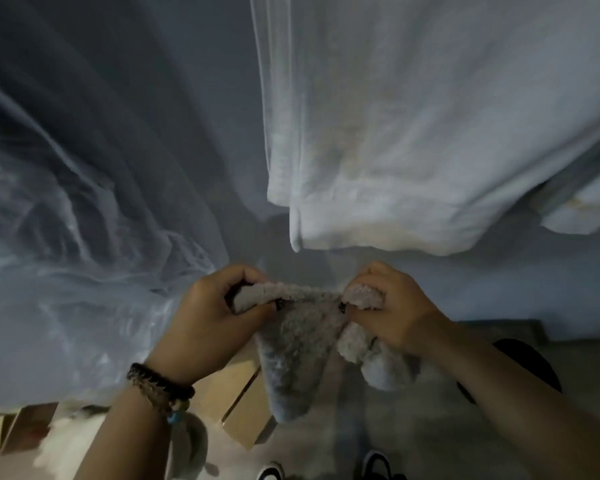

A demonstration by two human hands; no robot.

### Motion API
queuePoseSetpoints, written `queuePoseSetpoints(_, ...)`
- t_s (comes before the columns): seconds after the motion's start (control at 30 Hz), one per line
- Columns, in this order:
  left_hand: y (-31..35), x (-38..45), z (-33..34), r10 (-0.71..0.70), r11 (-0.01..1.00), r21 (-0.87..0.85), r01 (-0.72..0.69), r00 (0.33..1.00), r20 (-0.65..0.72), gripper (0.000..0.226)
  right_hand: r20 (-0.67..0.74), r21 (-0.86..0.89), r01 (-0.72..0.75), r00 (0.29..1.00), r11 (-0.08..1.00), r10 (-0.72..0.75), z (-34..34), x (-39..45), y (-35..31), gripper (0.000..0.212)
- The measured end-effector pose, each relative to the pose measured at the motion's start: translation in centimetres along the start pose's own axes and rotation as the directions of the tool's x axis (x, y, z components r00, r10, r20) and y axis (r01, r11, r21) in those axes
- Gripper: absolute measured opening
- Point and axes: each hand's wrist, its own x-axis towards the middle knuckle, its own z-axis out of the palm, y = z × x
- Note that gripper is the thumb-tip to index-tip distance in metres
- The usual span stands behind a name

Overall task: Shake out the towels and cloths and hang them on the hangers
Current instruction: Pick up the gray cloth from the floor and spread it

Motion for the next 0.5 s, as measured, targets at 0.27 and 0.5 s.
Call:
queuePoseSetpoints(0.27, 5.3, 0.8, -1.7, 0.079, 0.958, -0.262, -0.118, 0.984, -0.157, 0.028, -0.064, -0.186, -0.008, 0.998, 0.983, -0.004, -0.6, -4.9, -5.3, 0.034)
queuePoseSetpoints(0.5, 12.8, 1.9, 0.3, 0.183, 0.891, -0.373, -0.259, 0.957, -0.227, 0.025, -0.329, -0.079, -0.163, 0.936, 0.984, 0.128, -5.5, -10.6, -4.8, 0.019)
